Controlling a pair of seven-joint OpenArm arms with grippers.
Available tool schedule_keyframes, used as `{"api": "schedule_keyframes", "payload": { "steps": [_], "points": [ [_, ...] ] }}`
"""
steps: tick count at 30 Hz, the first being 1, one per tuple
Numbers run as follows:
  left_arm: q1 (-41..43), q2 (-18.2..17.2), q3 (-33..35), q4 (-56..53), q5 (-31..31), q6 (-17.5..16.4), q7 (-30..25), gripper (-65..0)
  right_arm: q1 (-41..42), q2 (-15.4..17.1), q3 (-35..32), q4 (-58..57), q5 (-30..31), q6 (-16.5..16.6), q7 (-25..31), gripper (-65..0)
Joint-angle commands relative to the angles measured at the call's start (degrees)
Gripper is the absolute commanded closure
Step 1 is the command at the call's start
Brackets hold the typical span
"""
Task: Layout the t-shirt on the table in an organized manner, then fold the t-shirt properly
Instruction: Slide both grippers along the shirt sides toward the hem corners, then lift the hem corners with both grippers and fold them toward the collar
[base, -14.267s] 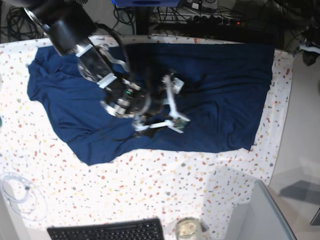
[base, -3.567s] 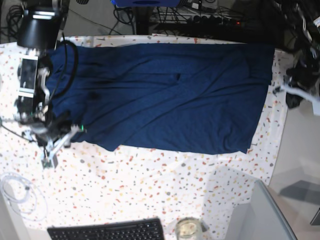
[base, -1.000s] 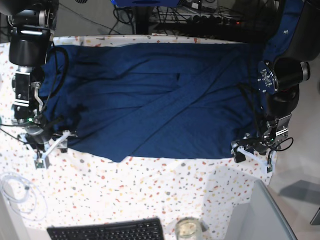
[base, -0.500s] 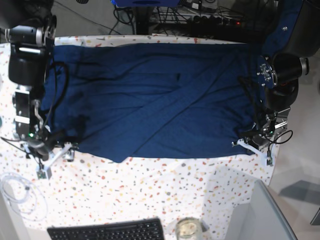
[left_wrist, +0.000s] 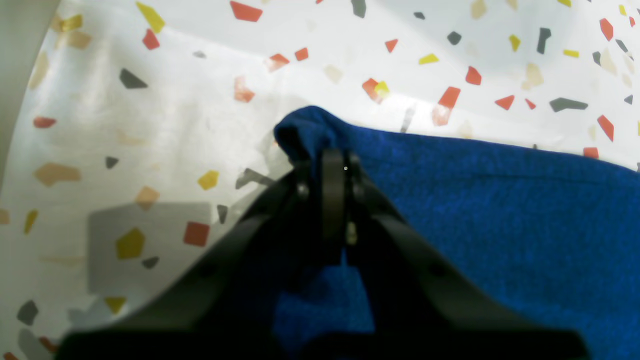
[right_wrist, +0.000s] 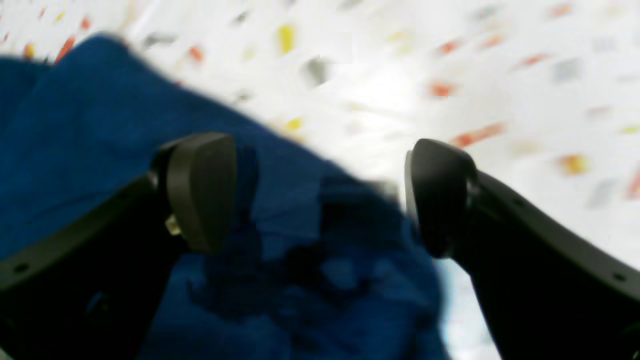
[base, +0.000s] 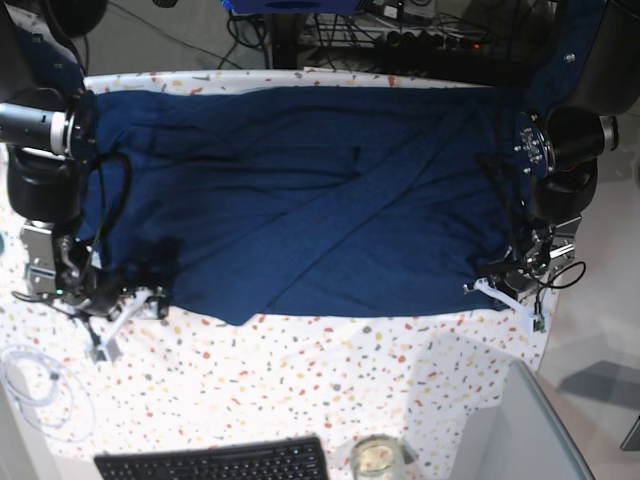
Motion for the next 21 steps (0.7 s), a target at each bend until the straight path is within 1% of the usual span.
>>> {"api": "schedule_keyframes", "payload": {
  "steps": [1, 5, 7, 9, 14, 15, 16, 21],
  "points": [
    [-1.4, -0.8, 0.0, 1.0, -0.1, 0.2, -1.0, 0.0, 1.6, 1.2, -0.1, 0.3, 0.6, 0.5, 1.2, -51.5],
    [0.4, -0.7, 0.0, 4.7, -0.1, 0.2, -0.8, 0.0, 1.2, 1.7, -3.5, -2.0, -1.6, 0.4, 2.2, -51.5],
    [0.9, -0.6, 0.0, 6.4, -0.1, 0.2, -0.6, 0.0, 1.1, 1.7, -3.7, -4.3, -2.7, 0.4, 5.7, -51.5],
    [1.5, -0.6, 0.0, 6.8, -0.1, 0.2, -0.6, 0.0, 1.3, 1.6, -3.8, -7.1, -2.9, 0.4, 7.9, -51.5],
    [1.6, -0.7, 0.0, 6.8, -0.1, 0.2, -0.6, 0.0, 1.3, 1.4, -3.7, -8.1, -2.8, 0.4, 8.6, -50.3],
    [1.6, -0.7, 0.0, 6.8, -0.1, 0.2, -0.6, 0.0, 1.3, 1.4, -3.7, -8.1, -2.8, 0.4, 8.6, -47.6],
    [1.6, -0.7, 0.0, 6.9, -0.1, 0.2, -0.6, 0.0, 1.3, 1.4, -3.7, -8.1, -2.8, 0.4, 8.6, -42.8],
    [1.1, -0.6, -0.1, 7.1, -0.6, 0.2, -0.6, 0.0, 1.4, 1.6, -3.7, -8.1, -2.8, 0.4, 8.6, -8.0]
  ]
}}
